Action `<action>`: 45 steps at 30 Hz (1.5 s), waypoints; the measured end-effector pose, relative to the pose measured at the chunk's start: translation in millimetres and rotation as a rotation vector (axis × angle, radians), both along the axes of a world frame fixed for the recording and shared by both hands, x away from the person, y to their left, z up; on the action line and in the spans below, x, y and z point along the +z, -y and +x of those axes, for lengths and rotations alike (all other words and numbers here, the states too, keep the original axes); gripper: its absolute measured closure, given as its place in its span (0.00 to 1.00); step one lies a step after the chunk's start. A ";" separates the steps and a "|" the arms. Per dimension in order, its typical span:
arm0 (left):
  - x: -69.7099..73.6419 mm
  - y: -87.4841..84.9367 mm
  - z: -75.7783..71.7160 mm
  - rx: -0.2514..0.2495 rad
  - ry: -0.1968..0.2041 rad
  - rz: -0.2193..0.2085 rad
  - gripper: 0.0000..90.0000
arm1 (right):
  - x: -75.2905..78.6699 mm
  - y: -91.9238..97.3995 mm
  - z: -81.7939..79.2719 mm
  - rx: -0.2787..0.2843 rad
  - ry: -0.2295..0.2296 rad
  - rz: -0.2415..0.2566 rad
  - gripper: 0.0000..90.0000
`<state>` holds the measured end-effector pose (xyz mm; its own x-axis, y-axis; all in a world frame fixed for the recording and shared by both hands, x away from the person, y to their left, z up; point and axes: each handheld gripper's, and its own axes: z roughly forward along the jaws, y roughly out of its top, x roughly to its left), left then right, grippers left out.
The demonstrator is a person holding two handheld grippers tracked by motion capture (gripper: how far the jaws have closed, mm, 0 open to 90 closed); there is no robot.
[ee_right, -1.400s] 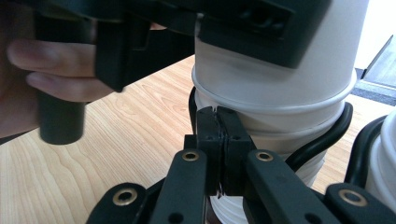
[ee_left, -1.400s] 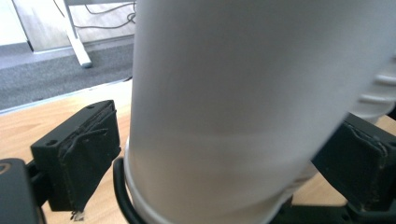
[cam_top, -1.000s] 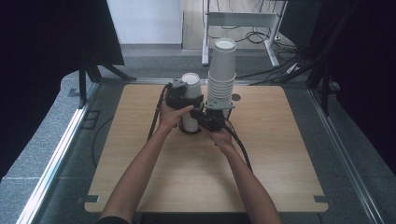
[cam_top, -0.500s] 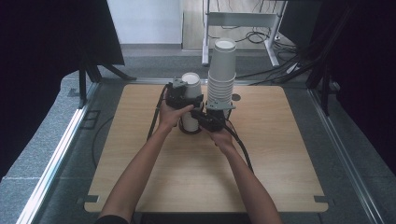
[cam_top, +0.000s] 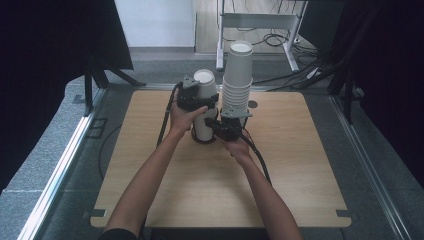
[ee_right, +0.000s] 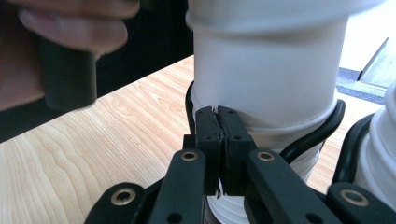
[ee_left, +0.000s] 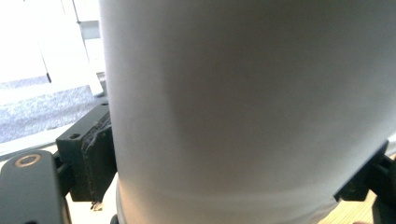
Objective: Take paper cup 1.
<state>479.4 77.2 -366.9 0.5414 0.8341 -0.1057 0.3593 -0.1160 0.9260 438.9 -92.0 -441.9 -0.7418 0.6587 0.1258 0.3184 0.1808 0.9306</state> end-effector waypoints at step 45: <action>81.2 -25.4 -65.2 -0.043 0.184 -0.093 0.15 | 8.2 16.8 -21.4 0.027 0.046 -0.034 0.92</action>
